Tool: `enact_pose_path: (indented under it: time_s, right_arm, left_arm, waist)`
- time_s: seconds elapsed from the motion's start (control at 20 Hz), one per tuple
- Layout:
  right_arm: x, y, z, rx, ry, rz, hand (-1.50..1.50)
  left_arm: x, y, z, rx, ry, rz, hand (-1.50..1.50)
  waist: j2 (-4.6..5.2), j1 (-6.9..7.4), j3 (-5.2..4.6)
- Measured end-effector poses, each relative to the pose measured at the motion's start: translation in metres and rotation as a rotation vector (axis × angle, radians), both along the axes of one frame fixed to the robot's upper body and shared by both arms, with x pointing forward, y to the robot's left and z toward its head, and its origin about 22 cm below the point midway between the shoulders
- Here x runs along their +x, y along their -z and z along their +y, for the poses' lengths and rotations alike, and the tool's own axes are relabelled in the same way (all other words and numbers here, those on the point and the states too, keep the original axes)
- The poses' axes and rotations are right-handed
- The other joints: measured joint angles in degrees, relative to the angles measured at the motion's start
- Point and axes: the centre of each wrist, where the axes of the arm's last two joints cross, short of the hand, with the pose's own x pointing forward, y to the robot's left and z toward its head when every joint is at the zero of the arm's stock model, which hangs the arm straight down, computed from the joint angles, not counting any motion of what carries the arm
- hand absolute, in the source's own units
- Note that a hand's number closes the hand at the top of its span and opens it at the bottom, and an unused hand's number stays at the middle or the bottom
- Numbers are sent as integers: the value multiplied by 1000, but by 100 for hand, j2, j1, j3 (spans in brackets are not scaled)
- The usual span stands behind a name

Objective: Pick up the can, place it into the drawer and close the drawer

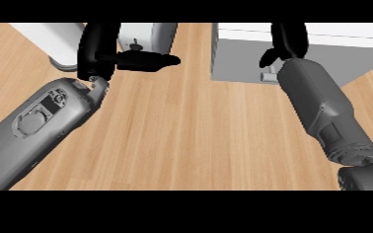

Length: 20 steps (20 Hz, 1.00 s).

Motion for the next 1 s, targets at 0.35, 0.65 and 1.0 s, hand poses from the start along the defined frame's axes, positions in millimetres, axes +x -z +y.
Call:
enact_pose_path:
  time_s: [0.35,0.65,1.0]
  right_arm:
    - [4,-9,5,171,-82,-23,-150]
    - [7,-16,24,380,-172,-37,-150]
    - [9,-21,38,672,-228,-36,-150]
  left_arm:
    - [-5,5,6,-1,-5,2,-150]
    - [-5,12,14,3,-27,8,-150]
    - [-13,24,25,-5,-41,14,-150]
  waist:
    - [10,-55,19]
    - [-1,-155,29]
    - [-23,-188,25]
